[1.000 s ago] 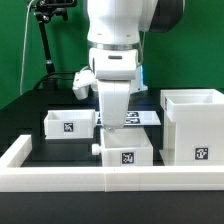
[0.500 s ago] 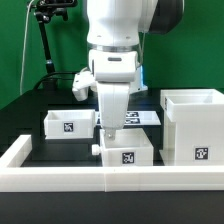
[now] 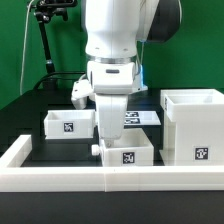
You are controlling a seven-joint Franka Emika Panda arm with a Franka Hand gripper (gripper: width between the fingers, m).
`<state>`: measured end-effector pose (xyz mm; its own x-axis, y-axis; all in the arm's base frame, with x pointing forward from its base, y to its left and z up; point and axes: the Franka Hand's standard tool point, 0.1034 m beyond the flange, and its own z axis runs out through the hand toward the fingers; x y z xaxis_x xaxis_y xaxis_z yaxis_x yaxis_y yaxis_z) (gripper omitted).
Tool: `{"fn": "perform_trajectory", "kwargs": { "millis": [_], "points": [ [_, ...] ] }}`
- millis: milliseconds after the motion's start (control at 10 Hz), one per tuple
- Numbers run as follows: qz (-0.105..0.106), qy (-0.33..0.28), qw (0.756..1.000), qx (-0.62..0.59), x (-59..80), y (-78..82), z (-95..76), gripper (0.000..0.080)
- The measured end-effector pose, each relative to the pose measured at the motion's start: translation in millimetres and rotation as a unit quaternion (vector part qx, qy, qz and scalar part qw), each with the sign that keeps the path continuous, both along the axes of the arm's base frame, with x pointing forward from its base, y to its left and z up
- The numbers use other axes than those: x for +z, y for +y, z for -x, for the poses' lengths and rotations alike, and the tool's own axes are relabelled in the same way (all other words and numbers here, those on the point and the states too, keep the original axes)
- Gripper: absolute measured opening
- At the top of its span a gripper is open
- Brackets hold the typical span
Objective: Assemble drawer
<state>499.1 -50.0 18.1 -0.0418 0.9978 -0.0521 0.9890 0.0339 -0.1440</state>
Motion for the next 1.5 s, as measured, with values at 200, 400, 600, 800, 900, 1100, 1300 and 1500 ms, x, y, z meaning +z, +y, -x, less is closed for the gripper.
{"fn": "perform_trajectory", "kwargs": {
  "millis": [200, 400, 600, 800, 900, 1100, 1300, 1500],
  "points": [
    [0.000, 0.005, 1.000, 0.002, -6.8, -0.9, 2.5, 0.0649],
    [0.000, 0.003, 1.000, 0.001, -9.2, -0.7, 2.2, 0.0649],
    [0.000, 0.003, 1.000, 0.000, -9.3, -1.3, 2.3, 0.0619],
    [0.000, 0.003, 1.000, 0.000, -9.3, -1.4, 2.3, 0.0438],
    [0.000, 0.003, 1.000, -0.001, -9.3, -1.5, 2.3, 0.0255],
    [0.001, -0.006, 1.000, -0.002, -6.6, -2.5, -2.1, 0.0085],
    [0.001, -0.006, 1.000, -0.002, -6.6, -2.8, -2.1, 0.0085],
    [0.001, -0.006, 1.000, -0.004, -5.7, -3.1, -2.6, 0.0085]
  ]
}}
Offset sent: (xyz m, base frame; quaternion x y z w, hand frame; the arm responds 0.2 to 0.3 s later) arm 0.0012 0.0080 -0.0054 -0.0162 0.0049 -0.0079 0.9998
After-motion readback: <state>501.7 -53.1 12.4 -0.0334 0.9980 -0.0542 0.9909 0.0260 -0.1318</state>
